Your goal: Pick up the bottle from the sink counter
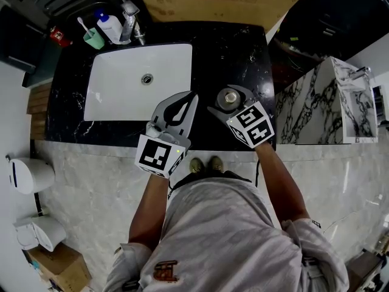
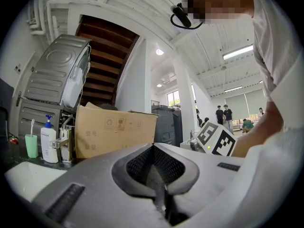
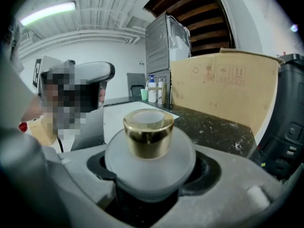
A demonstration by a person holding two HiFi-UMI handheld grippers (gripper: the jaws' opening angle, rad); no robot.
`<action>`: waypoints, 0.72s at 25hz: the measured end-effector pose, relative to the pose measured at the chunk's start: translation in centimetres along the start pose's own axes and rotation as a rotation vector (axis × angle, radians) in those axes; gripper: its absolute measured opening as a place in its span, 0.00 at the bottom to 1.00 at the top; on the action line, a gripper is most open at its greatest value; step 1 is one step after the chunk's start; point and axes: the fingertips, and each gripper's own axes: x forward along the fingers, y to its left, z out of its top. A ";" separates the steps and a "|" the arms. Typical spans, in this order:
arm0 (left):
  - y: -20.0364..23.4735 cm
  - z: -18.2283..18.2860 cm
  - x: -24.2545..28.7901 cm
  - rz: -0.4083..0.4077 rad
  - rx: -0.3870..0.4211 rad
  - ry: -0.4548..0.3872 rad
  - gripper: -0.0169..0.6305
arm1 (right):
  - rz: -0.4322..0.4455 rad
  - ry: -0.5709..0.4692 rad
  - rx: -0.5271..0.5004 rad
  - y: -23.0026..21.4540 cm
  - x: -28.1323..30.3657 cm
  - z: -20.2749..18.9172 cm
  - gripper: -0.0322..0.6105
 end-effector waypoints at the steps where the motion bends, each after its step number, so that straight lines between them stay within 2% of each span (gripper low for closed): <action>1: -0.1 0.0 0.0 -0.003 0.001 0.000 0.03 | -0.003 -0.007 0.002 0.0 -0.3 0.2 0.58; 18: -2.0 3.4 0.7 -0.052 0.026 -0.055 0.03 | -0.065 -0.210 -0.036 1.1 -9.1 7.7 0.58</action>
